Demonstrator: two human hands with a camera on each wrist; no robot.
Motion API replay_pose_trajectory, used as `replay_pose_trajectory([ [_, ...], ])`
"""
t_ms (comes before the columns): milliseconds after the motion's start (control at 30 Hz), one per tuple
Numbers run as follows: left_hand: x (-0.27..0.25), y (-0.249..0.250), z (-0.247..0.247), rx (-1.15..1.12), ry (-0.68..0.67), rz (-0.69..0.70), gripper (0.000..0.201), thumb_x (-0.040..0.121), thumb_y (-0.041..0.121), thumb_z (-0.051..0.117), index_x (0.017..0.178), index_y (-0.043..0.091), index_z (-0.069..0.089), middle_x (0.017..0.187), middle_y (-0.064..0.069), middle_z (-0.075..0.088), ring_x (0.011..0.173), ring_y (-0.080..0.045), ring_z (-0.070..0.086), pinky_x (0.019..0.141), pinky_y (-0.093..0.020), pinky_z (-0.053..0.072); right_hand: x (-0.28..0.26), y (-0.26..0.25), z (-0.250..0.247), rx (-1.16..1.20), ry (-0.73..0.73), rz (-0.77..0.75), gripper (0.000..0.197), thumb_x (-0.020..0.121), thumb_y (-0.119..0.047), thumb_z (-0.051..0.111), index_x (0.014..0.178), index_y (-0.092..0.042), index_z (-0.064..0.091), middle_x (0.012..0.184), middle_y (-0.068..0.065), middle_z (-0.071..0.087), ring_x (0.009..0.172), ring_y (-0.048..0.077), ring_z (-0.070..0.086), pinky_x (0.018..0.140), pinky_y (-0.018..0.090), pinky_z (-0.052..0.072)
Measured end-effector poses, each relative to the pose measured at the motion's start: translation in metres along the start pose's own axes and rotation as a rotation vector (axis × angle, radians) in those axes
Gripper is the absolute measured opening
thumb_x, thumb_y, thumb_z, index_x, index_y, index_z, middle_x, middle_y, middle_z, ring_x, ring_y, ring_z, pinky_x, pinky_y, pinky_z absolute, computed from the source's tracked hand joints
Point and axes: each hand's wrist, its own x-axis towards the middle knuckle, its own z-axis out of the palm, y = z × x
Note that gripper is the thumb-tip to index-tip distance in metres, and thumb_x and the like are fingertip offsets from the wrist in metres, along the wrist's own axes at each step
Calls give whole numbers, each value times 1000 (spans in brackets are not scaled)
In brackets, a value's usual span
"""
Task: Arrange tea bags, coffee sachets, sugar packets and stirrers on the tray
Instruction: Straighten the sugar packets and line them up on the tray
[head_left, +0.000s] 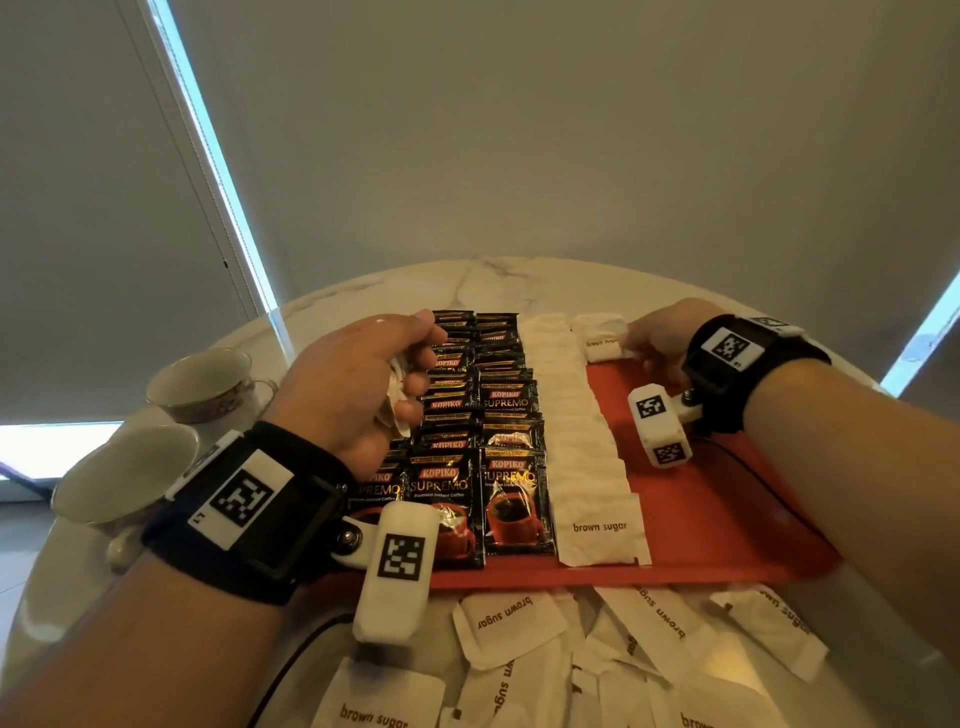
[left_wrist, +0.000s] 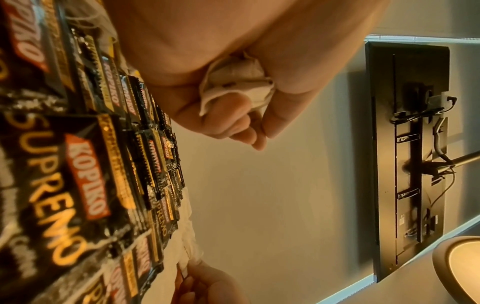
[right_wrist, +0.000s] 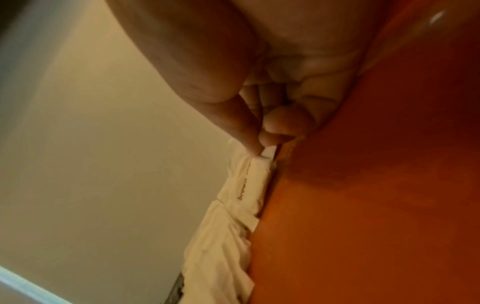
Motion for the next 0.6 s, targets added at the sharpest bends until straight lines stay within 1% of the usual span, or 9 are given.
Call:
replay_pose_trajectory([
  [67,0,0,1,6,4,4,20,102,28,64,95,10,70,70,2,60,53,-7,47,38,-19,34,-4,-1,1,13,-26,-14,9,90,-7,69,82,-5,69,67,7,62,54,17,53,58,31,44],
  [167,-1,0,2,9,11,2,20,103,28,63,95,10,70,69,2,60,52,-7,47,37,-19,34,-4,3,-1,126,-53,-21,6,94,-3,65,95,0,70,69,10,67,61,18,59,76,32,49],
  [200,-1,1,3,6,11,1,20,103,28,63,95,10,70,69,2,60,52,-7,47,37,-19,34,-4,4,-3,172,-55,-15,5,96,-2,63,96,1,67,70,10,67,63,17,60,76,29,51],
  [267,-2,1,3,-3,12,-4,20,102,27,64,94,10,70,70,1,60,53,-8,47,37,-19,34,-9,6,-5,246,-35,-9,7,99,-3,59,93,-1,62,75,11,65,63,17,59,67,24,52],
  [367,-3,2,3,-16,3,-21,20,102,28,64,95,10,69,71,1,60,53,-8,47,38,-19,34,-16,8,-6,267,-17,-23,5,98,-4,58,97,-2,63,68,10,64,58,18,58,70,29,52],
  [400,-3,2,4,-20,-4,-28,20,102,29,63,96,10,69,71,1,60,53,-8,47,38,-19,34,-19,8,-4,259,-49,-27,6,97,-4,60,98,-2,65,67,10,66,56,17,58,66,29,52],
  [467,-4,2,5,-34,-9,-42,19,102,28,63,99,9,68,73,0,59,54,-9,47,38,-20,34,-24,5,2,221,-138,-26,8,94,-2,63,100,-1,67,73,11,71,53,14,60,55,27,53],
  [533,-5,1,7,-58,-10,-68,17,100,25,62,100,9,66,75,-2,58,55,-11,48,39,-21,35,-26,3,8,192,-195,-20,12,94,-2,62,104,0,67,80,12,71,52,13,60,53,27,52],
  [600,-6,2,7,-110,-32,-114,14,96,22,58,97,10,64,77,-4,56,56,-13,49,40,-23,37,-25,0,10,191,-211,2,16,96,-4,61,108,0,69,80,10,69,53,13,60,53,26,51],
])
